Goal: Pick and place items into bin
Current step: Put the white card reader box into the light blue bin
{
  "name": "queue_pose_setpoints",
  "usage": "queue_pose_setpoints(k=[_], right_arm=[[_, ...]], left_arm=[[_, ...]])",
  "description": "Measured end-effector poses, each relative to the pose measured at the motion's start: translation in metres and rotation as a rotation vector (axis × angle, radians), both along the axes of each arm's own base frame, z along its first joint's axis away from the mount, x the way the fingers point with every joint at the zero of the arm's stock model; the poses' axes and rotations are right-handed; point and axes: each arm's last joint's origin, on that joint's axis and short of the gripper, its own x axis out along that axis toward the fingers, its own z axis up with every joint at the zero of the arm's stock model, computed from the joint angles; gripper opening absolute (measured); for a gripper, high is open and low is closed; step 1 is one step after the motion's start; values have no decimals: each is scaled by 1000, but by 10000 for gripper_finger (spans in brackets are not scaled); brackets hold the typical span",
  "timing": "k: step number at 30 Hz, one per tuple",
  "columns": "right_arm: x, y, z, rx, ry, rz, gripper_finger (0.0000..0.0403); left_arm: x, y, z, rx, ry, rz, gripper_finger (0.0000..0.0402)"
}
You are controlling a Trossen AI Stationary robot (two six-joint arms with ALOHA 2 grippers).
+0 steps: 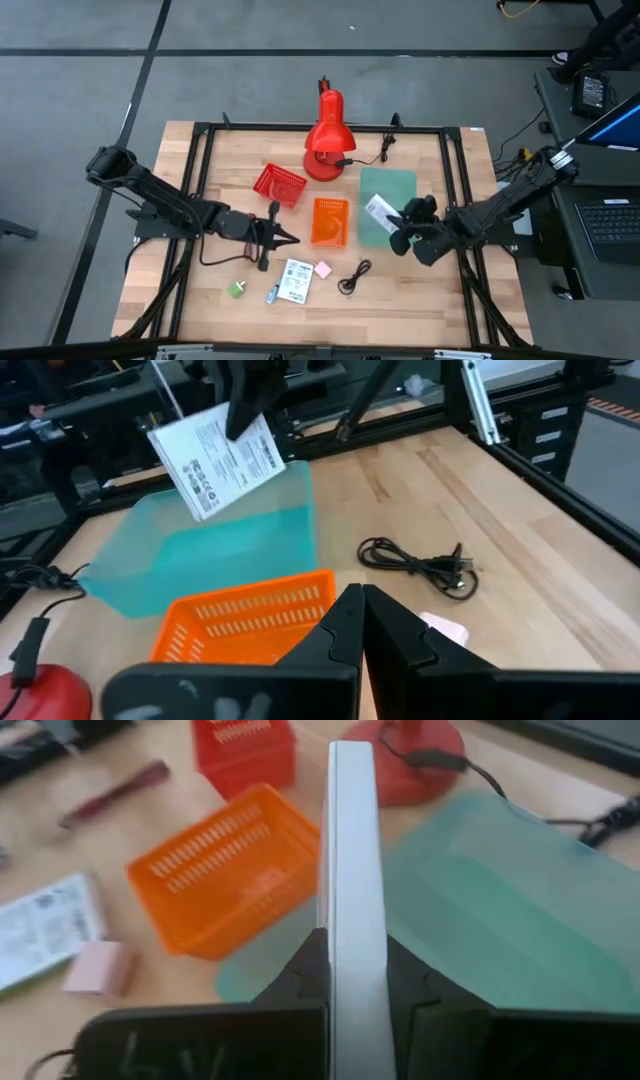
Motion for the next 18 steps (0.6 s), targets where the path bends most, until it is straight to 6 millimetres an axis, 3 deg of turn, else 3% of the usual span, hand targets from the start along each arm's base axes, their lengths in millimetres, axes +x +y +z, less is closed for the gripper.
queue_pose_setpoints(k=[9,18], right_arm=[[-8,-24,-13,70,43,-36,26],[-4,-48,-31,150,72,5,26]], left_arm=[[0,1,0,0,1,5,1],[0,1,0,1,1,4,3]])
